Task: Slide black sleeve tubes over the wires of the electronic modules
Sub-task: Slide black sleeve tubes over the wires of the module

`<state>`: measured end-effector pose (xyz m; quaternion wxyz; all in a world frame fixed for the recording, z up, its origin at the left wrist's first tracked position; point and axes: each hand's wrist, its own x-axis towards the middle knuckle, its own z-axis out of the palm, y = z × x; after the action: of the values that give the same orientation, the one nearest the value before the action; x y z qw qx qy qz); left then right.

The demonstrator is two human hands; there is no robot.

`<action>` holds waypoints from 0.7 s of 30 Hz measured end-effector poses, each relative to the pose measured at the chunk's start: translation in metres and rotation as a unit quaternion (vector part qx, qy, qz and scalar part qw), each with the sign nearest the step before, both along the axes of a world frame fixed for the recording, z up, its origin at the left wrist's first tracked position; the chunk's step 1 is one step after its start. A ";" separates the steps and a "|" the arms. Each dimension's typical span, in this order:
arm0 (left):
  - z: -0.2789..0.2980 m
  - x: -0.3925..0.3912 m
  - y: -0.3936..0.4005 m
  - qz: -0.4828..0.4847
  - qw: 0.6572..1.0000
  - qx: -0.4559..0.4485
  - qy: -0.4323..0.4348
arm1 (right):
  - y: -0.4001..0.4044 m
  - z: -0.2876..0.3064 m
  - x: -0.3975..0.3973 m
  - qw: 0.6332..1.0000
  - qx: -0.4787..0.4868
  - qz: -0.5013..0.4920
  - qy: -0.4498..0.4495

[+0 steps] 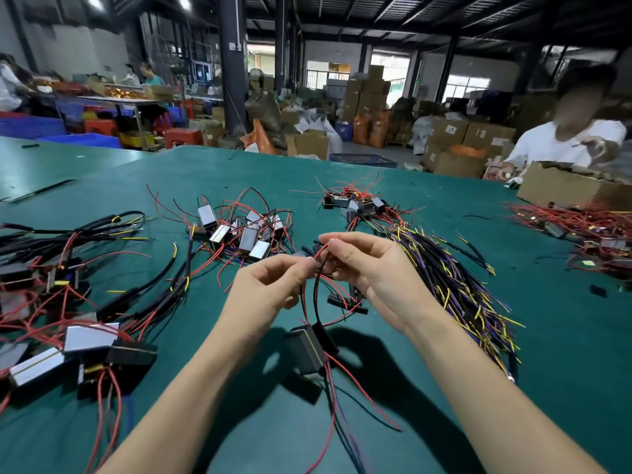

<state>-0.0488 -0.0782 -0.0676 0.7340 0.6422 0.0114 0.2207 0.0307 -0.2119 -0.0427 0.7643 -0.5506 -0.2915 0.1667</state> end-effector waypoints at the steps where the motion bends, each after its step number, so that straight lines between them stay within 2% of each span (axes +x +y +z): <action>1: 0.001 0.000 -0.002 -0.007 0.999 -0.036 0.004 | 0.000 0.000 0.000 1.000 0.005 0.005 0.008; 3: 0.000 0.001 -0.005 -0.022 0.994 -0.104 0.011 | -0.001 0.000 0.001 0.999 0.019 0.013 0.040; 5: 0.000 0.003 -0.007 -0.026 0.990 -0.136 0.013 | -0.002 0.000 0.003 0.997 0.028 0.015 0.065; 10: 0.002 0.007 -0.001 0.054 0.981 -0.181 0.049 | -0.008 0.000 0.006 0.996 0.045 -0.006 0.080; 13: 0.000 0.009 0.003 0.085 0.989 -0.099 0.070 | -0.013 0.001 0.010 0.996 0.025 0.014 0.090; 15: 0.001 0.008 0.003 0.043 0.993 -0.104 0.049 | -0.017 0.001 0.012 0.994 0.010 0.031 0.106; 18: 0.005 0.004 0.002 -0.032 0.976 -0.216 -0.004 | -0.022 0.003 0.016 0.993 -0.011 0.035 0.111; 21: 0.006 0.002 0.003 -0.007 0.970 -0.242 -0.032 | -0.028 0.000 0.021 0.993 -0.005 0.021 0.116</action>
<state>-0.0465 -0.0747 -0.0612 0.8691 0.4380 0.0363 0.2269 0.0521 -0.2401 -0.0424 0.7865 -0.5249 -0.2117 0.2472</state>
